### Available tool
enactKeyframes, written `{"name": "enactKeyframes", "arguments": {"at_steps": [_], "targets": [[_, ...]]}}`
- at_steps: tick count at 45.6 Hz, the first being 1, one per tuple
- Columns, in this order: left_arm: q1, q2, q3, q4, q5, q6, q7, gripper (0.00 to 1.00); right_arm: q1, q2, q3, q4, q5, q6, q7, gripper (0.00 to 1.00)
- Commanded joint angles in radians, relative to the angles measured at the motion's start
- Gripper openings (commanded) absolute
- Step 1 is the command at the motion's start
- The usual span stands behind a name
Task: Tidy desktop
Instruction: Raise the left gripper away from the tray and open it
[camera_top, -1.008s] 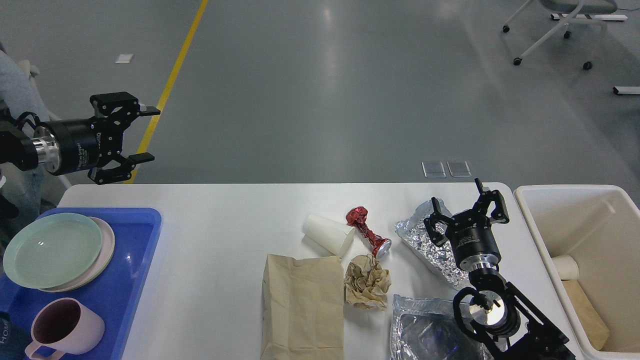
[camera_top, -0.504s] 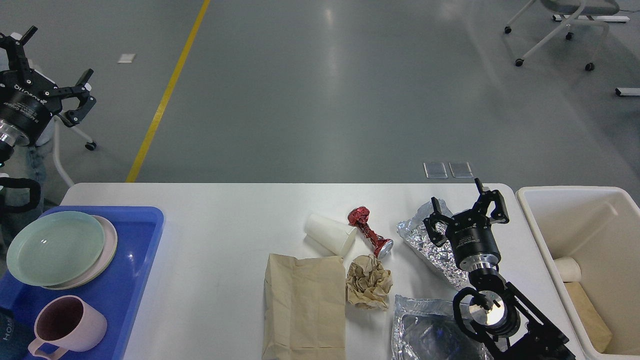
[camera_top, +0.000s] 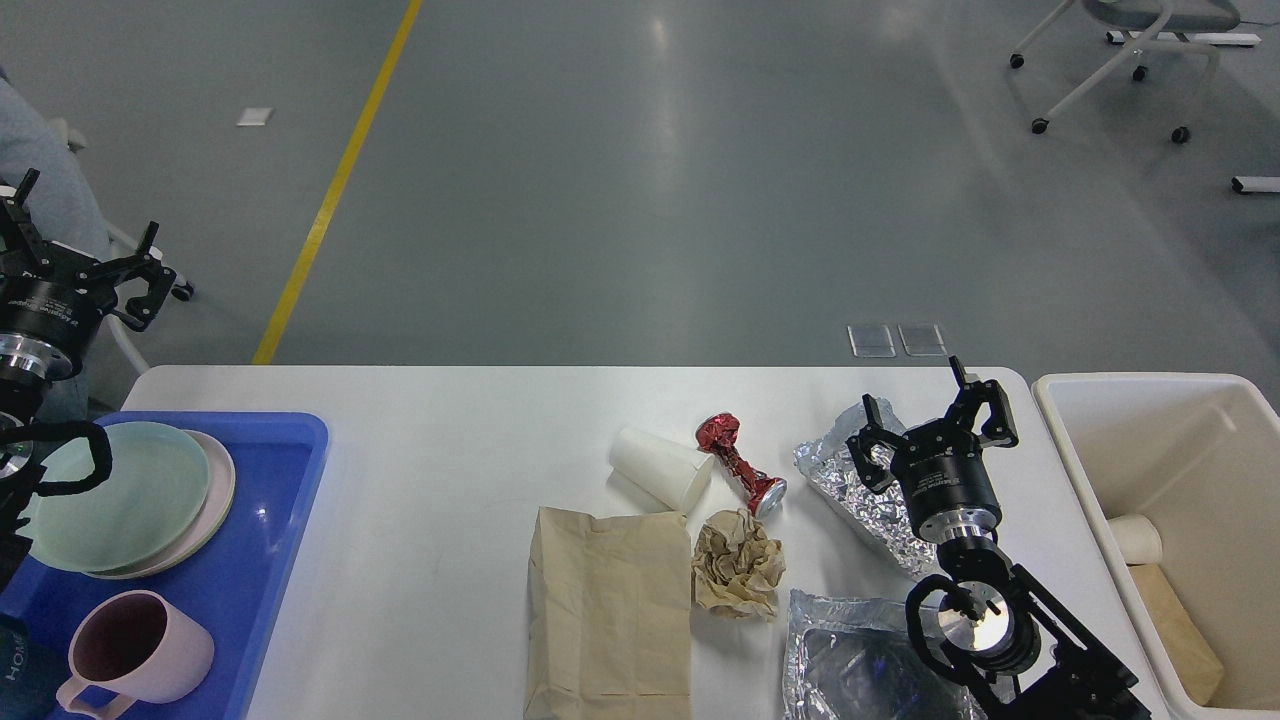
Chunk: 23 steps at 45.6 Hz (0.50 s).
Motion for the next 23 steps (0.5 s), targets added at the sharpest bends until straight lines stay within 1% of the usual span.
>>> {"name": "enactKeyframes", "arguments": {"at_steps": [1,4,11,18,20,23], "targets": [[0.010,-0.003,0.004,0.005,0.001,-0.039,0.003,0.96,0.000,0.000,0.000,0.000,0.000,0.000,0.000,1.00],[0.024,-0.024,0.016,0.005,0.001,-0.049,0.003,0.96,0.000,0.000,0.000,0.000,0.000,0.000,0.000,1.00],[0.058,-0.116,0.024,0.014,-0.001,-0.055,0.002,0.96,0.000,-0.002,0.000,0.000,0.000,0.000,0.000,1.00],[0.097,-0.179,0.026,0.037,-0.007,-0.055,0.011,0.96,0.000,0.000,0.000,0.000,0.000,0.000,0.000,1.00],[0.124,-0.208,0.021,0.037,-0.005,-0.059,0.006,0.96,0.000,0.000,0.000,0.000,0.000,0.000,0.000,1.00],[0.130,-0.217,0.015,0.038,-0.007,-0.082,0.009,0.96,0.000,0.000,0.000,0.000,0.000,0.000,0.000,1.00]]}}
